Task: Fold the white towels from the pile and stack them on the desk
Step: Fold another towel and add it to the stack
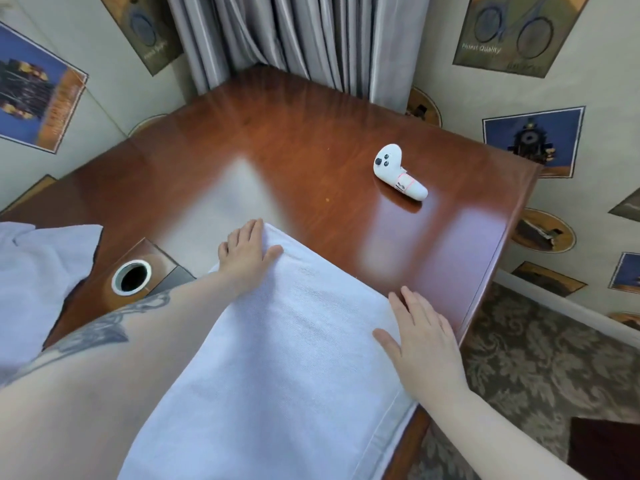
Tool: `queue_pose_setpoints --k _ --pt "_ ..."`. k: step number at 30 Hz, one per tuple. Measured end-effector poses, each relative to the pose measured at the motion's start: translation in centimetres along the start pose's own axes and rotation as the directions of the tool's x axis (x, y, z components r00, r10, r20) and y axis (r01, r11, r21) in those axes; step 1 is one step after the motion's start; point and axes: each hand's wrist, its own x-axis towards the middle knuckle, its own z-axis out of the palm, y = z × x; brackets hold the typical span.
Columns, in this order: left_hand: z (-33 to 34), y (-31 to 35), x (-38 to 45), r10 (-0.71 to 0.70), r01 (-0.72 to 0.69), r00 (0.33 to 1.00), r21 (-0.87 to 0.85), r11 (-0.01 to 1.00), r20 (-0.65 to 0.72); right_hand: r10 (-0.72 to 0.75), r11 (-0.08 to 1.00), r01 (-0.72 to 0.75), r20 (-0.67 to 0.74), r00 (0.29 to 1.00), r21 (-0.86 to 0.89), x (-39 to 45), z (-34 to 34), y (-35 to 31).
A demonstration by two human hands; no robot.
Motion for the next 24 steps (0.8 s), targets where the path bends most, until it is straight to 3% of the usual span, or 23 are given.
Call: queue_pose_setpoints --k 2,5,7,10,13,15,17,19,24 --pt "-2.1 0.2 1.1 -0.048 0.053 0.995 -0.049 0.997 0.087 0.063 0.990 -0.060 -0.018 0.998 0.130 -0.1 -0.8 0.3" --pt "-4.8 0.8 1.5 -0.071 0.091 0.970 -0.077 0.993 0.233 0.239 0.880 -0.302 0.209 0.948 0.366 0.6 -2.5 0.5" --pt "-6.1 1.1 1.0 -0.042 0.061 0.974 -0.075 0.995 0.224 0.243 0.844 -0.352 0.297 0.924 0.404 1.2 -3.5 1.0" --pt "-8.6 1.0 0.1 -0.040 0.068 0.982 -0.153 0.986 0.182 0.191 0.722 -0.342 0.303 0.934 0.601 0.9 -5.0 1.9" --pt "-11.7 0.0 -1.7 -0.038 0.053 0.989 -0.099 0.994 0.143 0.147 0.564 -0.255 0.208 0.967 0.785 -1.2 -6.5 1.8" --pt "-13.6 -1.1 -3.4 -0.011 0.020 0.989 -0.061 0.998 0.149 0.150 0.523 -0.175 0.112 0.982 0.835 -3.0 -7.2 1.1" --pt "-15.3 -2.5 -5.4 0.035 -0.012 0.986 -0.140 0.990 0.160 0.136 0.504 -0.086 0.020 0.991 0.859 -5.0 -7.6 -0.2" --pt "-16.7 -3.9 -7.8 0.095 -0.072 0.986 -0.163 0.984 0.139 0.107 0.512 0.007 -0.072 0.992 0.859 -7.6 -7.8 -2.0" --pt "-17.9 -8.4 -14.4 0.136 -0.140 0.989 0.063 0.988 0.055 -0.005 0.625 0.228 -0.289 0.957 0.746 -15.7 -5.7 -7.3"
